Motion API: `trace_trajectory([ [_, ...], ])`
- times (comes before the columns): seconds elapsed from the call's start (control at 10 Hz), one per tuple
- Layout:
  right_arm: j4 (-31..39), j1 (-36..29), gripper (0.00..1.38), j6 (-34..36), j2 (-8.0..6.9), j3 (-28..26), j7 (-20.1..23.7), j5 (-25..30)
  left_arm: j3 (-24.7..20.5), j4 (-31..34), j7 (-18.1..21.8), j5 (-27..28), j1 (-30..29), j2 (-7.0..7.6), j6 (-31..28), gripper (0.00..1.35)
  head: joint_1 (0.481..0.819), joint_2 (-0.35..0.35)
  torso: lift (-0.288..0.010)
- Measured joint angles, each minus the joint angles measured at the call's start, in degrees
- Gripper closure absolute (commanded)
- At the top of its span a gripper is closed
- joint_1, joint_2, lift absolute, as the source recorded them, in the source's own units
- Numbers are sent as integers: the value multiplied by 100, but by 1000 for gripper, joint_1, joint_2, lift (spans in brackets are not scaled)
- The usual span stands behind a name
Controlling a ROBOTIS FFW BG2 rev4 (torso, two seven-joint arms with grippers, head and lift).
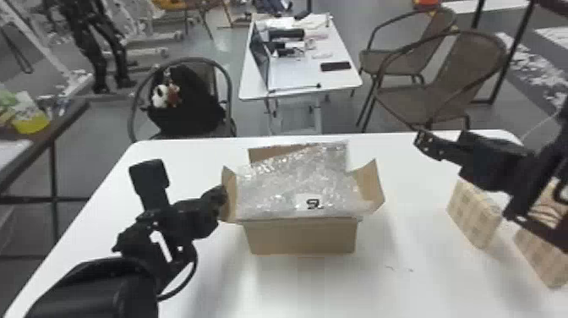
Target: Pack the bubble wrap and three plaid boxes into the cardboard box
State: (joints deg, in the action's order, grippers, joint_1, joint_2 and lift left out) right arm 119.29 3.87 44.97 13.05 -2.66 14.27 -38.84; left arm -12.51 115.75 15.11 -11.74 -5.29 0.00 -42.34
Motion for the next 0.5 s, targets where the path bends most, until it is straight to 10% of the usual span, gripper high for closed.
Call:
trace_trajectory([
  [0.5, -153, -1813, 116, -2029, -182, -241, 402, 2180, -101, 0, 0, -88, -129, 0, 104, 1213, 695, 55, -132],
])
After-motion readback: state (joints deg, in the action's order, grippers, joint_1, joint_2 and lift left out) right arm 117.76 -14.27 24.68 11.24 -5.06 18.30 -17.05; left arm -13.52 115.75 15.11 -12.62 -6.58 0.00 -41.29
